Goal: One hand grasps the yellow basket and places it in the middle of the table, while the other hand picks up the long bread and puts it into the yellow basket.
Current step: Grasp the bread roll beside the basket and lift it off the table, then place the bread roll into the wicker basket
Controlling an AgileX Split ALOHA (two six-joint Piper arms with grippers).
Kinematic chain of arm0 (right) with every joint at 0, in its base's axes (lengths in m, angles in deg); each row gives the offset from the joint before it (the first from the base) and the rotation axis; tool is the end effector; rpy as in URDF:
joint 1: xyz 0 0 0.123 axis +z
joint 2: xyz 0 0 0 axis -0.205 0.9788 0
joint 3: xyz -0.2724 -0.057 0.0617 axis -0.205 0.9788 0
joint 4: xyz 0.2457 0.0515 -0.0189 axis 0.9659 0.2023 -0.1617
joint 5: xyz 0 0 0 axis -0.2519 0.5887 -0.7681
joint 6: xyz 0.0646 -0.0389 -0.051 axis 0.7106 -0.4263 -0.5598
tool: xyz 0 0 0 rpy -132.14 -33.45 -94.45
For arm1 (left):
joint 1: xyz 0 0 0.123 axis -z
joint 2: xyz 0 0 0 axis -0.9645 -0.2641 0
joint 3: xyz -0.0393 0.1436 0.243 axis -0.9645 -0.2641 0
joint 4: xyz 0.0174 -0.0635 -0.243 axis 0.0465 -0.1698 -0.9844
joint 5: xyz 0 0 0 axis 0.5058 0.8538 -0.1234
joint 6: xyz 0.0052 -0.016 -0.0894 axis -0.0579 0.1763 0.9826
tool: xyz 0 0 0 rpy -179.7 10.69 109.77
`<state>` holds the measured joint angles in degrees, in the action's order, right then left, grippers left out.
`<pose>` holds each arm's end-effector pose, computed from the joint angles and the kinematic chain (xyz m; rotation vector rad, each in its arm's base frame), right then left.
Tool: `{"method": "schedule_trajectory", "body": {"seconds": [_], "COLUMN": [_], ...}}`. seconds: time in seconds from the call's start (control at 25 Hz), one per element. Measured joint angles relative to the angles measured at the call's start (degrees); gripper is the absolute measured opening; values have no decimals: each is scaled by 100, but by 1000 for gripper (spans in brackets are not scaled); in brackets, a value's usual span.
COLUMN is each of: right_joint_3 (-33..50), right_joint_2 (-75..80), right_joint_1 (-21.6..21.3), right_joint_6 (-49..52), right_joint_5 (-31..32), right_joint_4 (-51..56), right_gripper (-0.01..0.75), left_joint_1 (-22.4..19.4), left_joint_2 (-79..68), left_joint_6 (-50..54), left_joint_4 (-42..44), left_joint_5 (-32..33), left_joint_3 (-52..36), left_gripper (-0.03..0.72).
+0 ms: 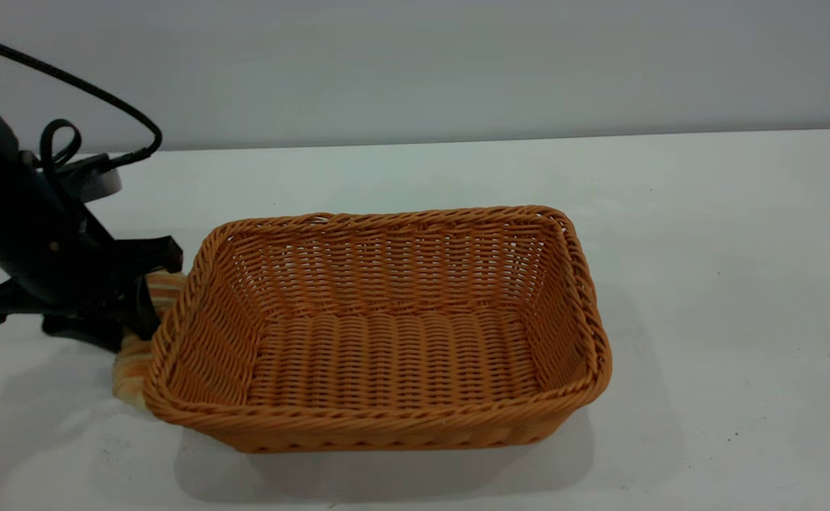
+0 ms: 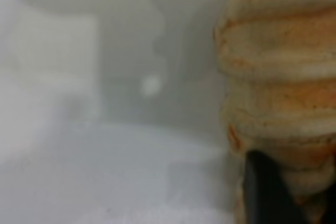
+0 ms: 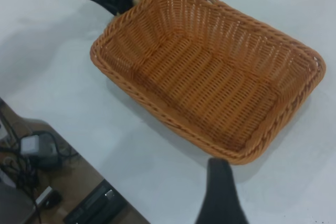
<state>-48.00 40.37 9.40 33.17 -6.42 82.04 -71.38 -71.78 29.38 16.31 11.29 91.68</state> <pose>0.1266 0.0815 0.3127 -0.7020 2.1157 0.5203 0.3599 -0.0287 0.0495 -0.3122 2.7757 -0.2093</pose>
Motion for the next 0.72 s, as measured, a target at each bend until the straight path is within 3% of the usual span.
{"method": "schedule_trajectory", "body": {"seconds": [0.12, 0.36, 0.72], "right_joint_3": [0, 0, 0], "right_joint_2": [0, 0, 0], "right_joint_1": [0, 0, 0], "right_joint_6": [20, 33, 99], "right_joint_5": [5, 42, 174], "right_joint_4": [0, -1, -1], "right_gripper": [546, 546, 546], "left_joint_1": [11, 11, 173], "left_joint_2": [0, 202, 1739], "left_joint_6": [-208, -335, -323], "left_joint_4": [13, 127, 86], "left_joint_5": [-6, 32, 544], "left_joint_3": [0, 0, 0], "left_gripper": [73, 63, 63]}}
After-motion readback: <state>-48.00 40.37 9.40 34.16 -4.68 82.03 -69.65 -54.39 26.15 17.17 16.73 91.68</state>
